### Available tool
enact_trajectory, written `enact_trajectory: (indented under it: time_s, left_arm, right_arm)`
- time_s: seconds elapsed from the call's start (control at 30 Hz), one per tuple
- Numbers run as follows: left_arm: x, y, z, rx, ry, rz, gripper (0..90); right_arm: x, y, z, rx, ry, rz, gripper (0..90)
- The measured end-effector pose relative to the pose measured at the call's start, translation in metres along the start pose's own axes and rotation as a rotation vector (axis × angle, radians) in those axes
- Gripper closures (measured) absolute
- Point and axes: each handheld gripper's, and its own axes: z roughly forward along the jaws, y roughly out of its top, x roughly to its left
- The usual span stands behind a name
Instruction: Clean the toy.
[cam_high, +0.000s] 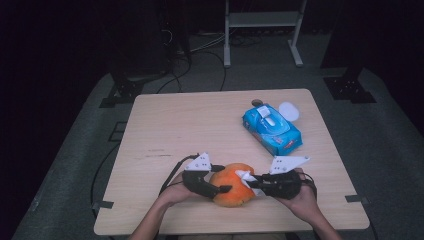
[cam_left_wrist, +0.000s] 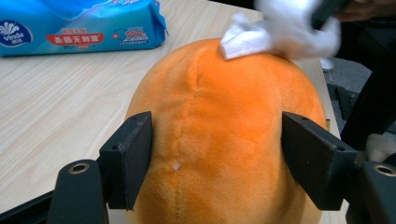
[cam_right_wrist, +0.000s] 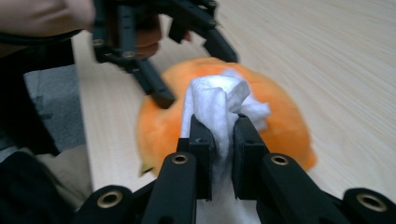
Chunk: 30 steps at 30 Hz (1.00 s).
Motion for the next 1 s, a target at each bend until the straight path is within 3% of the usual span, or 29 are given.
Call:
enact_trajectory:
  time_s: [0.23, 0.53, 0.83, 1.0]
  left_arm:
    - [-0.002, 0.000, 0.002, 0.000, -0.008, 0.014, 28.4]
    - [0.001, -0.001, 0.000, -0.001, -0.008, -0.005, 28.3]
    - [0.007, -0.004, -0.004, -0.013, -0.006, -0.046, 28.3]
    - [0.003, -0.003, -0.003, -0.011, -0.012, -0.009, 28.9]
  right_arm:
    - [-0.015, -0.004, 0.000, 0.007, -0.030, 0.044, 79.8]
    - [-0.009, -0.009, -0.004, 0.020, -0.027, 0.038, 79.8]
    - [0.009, -0.004, -0.004, 0.019, 0.031, -0.004, 79.6]
    - [0.001, -0.005, -0.004, 0.010, 0.006, 0.014, 79.8]
